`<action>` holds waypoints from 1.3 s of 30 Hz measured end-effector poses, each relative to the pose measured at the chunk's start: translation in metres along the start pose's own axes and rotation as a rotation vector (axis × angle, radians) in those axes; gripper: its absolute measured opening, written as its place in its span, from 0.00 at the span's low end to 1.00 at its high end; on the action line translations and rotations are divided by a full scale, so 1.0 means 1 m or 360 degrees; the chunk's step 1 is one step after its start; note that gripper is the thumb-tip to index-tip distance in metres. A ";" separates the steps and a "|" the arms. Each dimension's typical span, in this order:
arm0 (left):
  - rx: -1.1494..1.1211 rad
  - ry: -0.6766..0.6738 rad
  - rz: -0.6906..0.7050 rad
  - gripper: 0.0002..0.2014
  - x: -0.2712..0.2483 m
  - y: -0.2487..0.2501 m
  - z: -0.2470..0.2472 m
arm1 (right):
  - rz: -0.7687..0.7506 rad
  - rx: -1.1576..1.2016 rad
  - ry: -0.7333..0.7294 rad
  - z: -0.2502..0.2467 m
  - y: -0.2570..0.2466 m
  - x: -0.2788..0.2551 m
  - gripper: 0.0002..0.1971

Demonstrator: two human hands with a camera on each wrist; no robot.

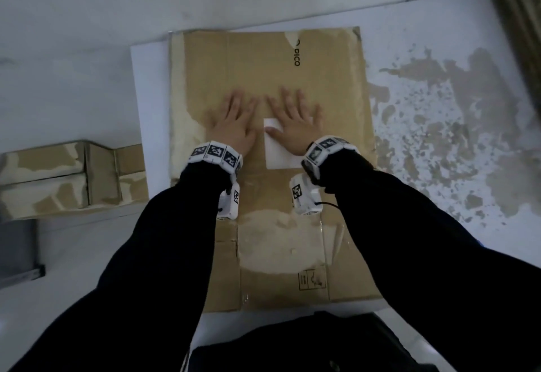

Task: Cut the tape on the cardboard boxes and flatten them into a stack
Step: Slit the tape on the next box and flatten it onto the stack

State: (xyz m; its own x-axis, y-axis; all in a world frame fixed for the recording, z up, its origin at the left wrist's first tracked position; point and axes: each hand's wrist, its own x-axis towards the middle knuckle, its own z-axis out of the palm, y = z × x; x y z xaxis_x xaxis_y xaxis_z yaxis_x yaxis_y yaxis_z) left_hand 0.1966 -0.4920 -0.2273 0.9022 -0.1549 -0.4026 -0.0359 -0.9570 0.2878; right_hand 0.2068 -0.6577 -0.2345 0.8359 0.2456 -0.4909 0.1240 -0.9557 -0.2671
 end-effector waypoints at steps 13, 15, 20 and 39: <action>-0.1156 0.0675 -0.1289 0.24 -0.111 -0.050 0.016 | 0.0957 0.1205 0.0538 0.013 0.092 -0.128 0.23; -0.1218 0.0664 -0.1267 0.20 -0.118 -0.050 0.014 | 0.0784 0.1183 0.0521 0.007 0.091 -0.134 0.23; -0.1037 0.1032 -0.1054 0.19 -0.132 -0.013 -0.004 | 0.0421 0.1251 0.0773 -0.015 0.094 -0.161 0.03; -0.1649 0.0792 -0.0380 0.13 0.013 0.498 -0.010 | 0.0575 0.0795 0.1287 -0.272 0.577 -0.268 0.18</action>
State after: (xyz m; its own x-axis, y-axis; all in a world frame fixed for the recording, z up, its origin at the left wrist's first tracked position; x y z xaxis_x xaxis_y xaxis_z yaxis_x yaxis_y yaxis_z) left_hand 0.1948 -0.9686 -0.0809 0.9155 0.3342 -0.2242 0.3172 -0.2562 0.9131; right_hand 0.1995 -1.3195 -0.0312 0.9132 -0.4047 0.0478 -0.2903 -0.7284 -0.6206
